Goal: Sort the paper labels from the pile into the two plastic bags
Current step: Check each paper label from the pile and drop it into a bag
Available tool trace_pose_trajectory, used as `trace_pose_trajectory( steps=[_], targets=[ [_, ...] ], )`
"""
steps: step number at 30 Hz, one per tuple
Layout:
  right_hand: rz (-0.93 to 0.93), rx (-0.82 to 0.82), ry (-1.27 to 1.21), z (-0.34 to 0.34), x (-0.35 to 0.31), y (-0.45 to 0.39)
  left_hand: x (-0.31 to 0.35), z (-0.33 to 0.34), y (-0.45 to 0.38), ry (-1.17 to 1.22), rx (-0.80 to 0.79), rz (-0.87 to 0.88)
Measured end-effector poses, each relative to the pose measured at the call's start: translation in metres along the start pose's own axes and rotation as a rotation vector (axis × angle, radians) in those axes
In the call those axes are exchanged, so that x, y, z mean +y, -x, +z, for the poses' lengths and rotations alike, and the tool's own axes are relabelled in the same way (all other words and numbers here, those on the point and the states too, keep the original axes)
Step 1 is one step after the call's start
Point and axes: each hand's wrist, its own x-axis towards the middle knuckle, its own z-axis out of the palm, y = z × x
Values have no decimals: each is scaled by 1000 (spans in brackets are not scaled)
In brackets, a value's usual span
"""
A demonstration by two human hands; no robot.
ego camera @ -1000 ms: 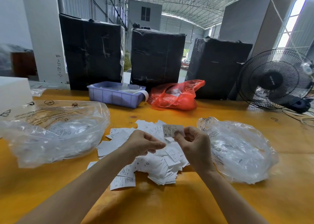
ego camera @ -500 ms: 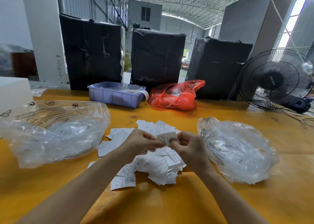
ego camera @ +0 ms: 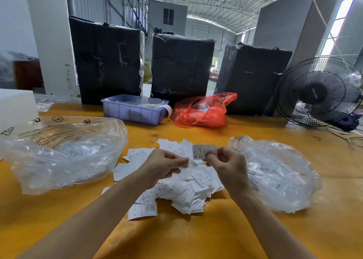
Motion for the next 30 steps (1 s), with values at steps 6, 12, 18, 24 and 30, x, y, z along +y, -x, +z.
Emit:
trace_pose_trajectory(
  steps=[6,12,18,24,30],
  targets=[
    [-72,-5,123,4,-1,4,0,0,0,11,-20,-11],
    [-107,8,170,5,-1,6,0,0,1,-13,-44,-7],
    [-136,10,171,7,1,6,0,0,2,-42,-70,-10],
    [-150,17,173,7,2,6,1,0,3,-58,-80,-7],
    [-165,36,180,7,2,6,1,-1,3,-68,-89,-1]
  ],
)
